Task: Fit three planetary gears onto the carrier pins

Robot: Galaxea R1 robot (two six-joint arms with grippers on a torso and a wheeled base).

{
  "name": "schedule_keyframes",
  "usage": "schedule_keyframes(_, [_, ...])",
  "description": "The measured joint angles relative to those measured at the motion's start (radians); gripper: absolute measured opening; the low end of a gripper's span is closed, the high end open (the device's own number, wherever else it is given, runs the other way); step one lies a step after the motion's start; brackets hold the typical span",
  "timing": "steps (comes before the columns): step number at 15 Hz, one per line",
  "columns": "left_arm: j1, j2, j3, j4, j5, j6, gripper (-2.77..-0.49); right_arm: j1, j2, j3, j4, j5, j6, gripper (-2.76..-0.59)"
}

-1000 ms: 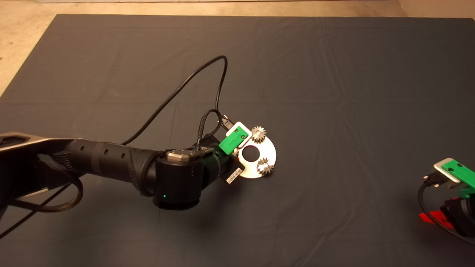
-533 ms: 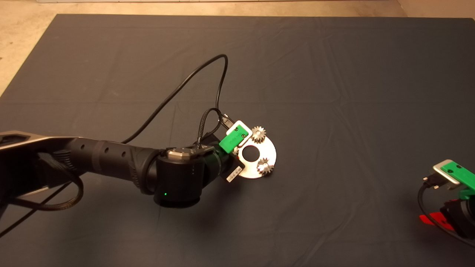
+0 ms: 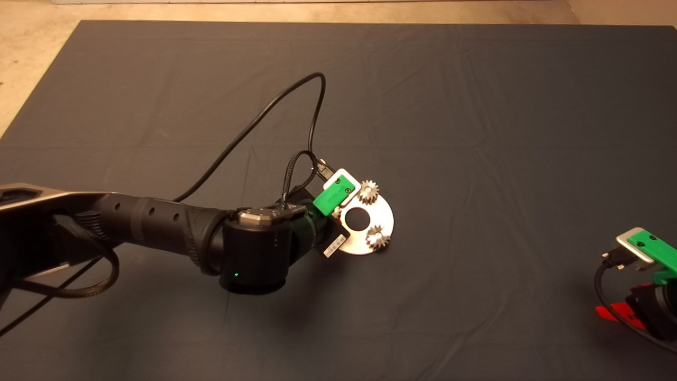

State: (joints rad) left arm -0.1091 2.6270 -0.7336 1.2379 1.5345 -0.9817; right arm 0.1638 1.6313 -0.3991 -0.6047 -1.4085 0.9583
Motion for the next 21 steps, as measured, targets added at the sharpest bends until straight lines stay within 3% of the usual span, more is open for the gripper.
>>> schedule_keyframes(21, [0.0,0.0,-0.011,0.0,0.0,-0.001,-2.5,0.0,0.0,0.0,0.0,0.003,0.0,-1.6])
